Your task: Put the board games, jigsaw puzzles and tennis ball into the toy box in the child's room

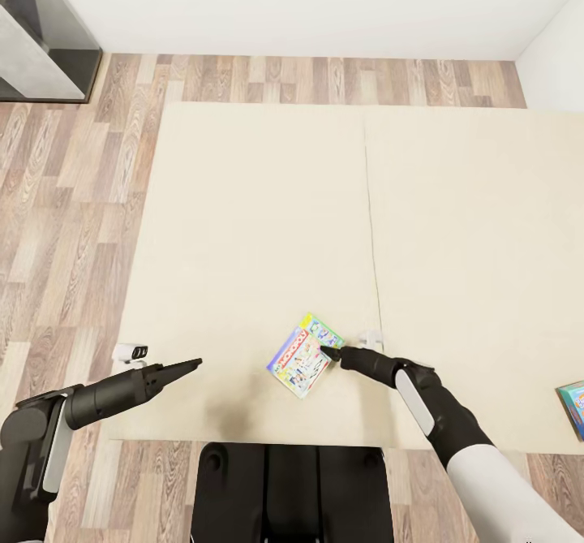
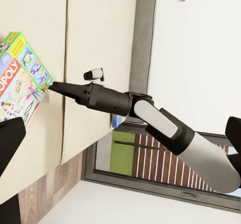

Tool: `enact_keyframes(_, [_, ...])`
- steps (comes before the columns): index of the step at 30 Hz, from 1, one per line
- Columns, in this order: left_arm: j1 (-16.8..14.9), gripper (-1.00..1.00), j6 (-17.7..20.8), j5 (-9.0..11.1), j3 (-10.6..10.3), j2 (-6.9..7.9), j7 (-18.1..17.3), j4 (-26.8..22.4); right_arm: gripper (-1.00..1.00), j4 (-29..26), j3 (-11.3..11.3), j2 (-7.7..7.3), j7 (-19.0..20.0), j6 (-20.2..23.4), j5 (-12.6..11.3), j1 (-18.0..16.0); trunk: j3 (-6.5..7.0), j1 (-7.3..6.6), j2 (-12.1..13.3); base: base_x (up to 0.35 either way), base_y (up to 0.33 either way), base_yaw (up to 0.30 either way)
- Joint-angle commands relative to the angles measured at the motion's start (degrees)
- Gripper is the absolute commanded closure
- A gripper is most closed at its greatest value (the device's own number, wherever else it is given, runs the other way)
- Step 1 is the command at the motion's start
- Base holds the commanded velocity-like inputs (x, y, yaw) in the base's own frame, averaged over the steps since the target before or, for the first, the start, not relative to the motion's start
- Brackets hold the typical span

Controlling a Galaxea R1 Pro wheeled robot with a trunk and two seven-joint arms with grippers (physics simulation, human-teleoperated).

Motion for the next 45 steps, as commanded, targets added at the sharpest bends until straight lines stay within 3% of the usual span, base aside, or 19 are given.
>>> enact_keyframes(1, [-0.01,-1.00,0.61,-0.03,0.00,0.01,-0.18,-0.02,-1.00,-0.08,0.12,-0.01,-0.10,0.36,-0.46,-0.04,-0.06,0.03,-0.09,0.000,0.000,0.000])
enact_keyframes(14, [-0.01,-1.00,0.58,-0.12,-0.14,-0.07,-0.02,-0.02,-1.00,-0.09,0.28,2.20,-0.05,0.31,-0.29,-0.22,-0.06,0.03,-0.09,0.000,0.000,0.000])
enact_keyframes(45, [-0.01,-1.00,0.59,-0.12,-0.04,0.01,-0.30,-0.02,-1.00,-0.09,0.29,1.71,-0.05,0.26,-0.29,-0.19,-0.06,0.03,-0.09,0.000,0.000,0.000])
